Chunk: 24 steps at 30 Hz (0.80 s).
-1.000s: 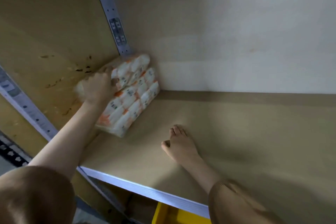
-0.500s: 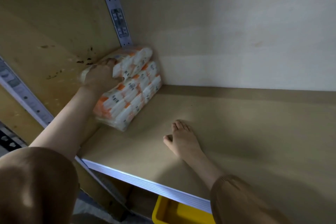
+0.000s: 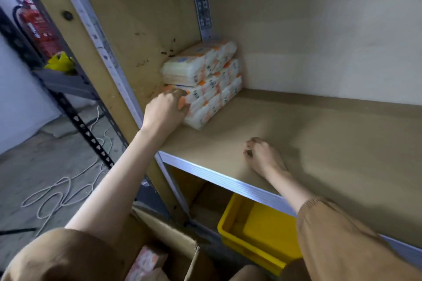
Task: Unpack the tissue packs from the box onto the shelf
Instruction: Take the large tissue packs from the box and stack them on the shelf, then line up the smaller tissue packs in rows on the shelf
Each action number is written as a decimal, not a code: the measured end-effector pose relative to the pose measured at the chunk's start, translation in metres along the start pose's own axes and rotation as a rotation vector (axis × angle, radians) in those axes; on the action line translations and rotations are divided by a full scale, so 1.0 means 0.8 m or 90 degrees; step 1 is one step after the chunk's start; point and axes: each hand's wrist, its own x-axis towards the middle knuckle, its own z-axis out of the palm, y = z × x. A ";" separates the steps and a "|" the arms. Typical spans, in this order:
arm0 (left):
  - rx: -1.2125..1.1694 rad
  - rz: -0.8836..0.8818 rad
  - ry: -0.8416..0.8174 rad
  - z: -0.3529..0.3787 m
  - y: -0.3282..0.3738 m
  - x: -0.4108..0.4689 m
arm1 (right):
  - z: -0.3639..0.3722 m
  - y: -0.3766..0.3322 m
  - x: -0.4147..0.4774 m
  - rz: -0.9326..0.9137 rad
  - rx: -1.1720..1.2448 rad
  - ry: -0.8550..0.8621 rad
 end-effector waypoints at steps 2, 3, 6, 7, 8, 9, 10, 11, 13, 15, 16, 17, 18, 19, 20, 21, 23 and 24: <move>-0.001 0.000 -0.023 0.007 -0.014 -0.045 | 0.009 -0.017 -0.023 -0.030 0.031 -0.005; -0.002 -0.007 -0.040 0.010 -0.021 -0.067 | 0.013 -0.028 -0.036 -0.042 0.046 -0.012; -0.014 -0.051 -0.081 0.020 -0.042 -0.132 | 0.026 -0.063 -0.077 -0.095 0.078 -0.013; -0.021 -0.064 -0.086 0.023 -0.049 -0.153 | 0.030 -0.074 -0.092 -0.120 0.084 -0.015; -0.024 -0.072 -0.087 0.026 -0.055 -0.175 | 0.035 -0.085 -0.107 -0.144 0.087 -0.023; -0.025 -0.079 -0.093 0.029 -0.063 -0.196 | 0.040 -0.096 -0.121 -0.169 0.085 -0.035; -0.023 -0.084 -0.099 0.033 -0.071 -0.215 | 0.047 -0.105 -0.133 -0.193 0.082 -0.053; -0.023 -0.092 -0.109 0.037 -0.079 -0.234 | 0.055 -0.113 -0.145 -0.213 0.080 -0.074; -0.030 -0.114 -0.126 0.042 -0.095 -0.274 | 0.073 -0.130 -0.166 -0.240 0.078 -0.123; -0.039 -0.116 -0.123 0.049 -0.111 -0.312 | 0.091 -0.145 -0.185 -0.256 0.071 -0.167; -0.046 -0.116 -0.121 0.051 -0.118 -0.329 | 0.100 -0.151 -0.194 -0.263 0.065 -0.186; -0.051 -0.122 -0.127 0.052 -0.124 -0.346 | 0.108 -0.157 -0.202 -0.268 0.060 -0.206; -0.051 -0.128 -0.125 0.054 -0.131 -0.360 | 0.116 -0.162 -0.209 -0.273 0.055 -0.226; -0.042 -0.130 -0.124 0.055 -0.136 -0.372 | 0.124 -0.167 -0.216 -0.279 0.049 -0.246; -0.033 -0.134 -0.118 0.057 -0.141 -0.383 | 0.132 -0.171 -0.222 -0.287 0.039 -0.263; -0.031 -0.142 -0.118 0.059 -0.146 -0.393 | 0.139 -0.175 -0.228 -0.295 0.030 -0.278; -0.043 -0.170 -0.162 0.069 -0.156 -0.411 | 0.152 -0.181 -0.238 -0.304 0.026 -0.306; -0.044 -0.173 -0.173 0.076 -0.160 -0.418 | 0.157 -0.183 -0.242 -0.305 0.027 -0.319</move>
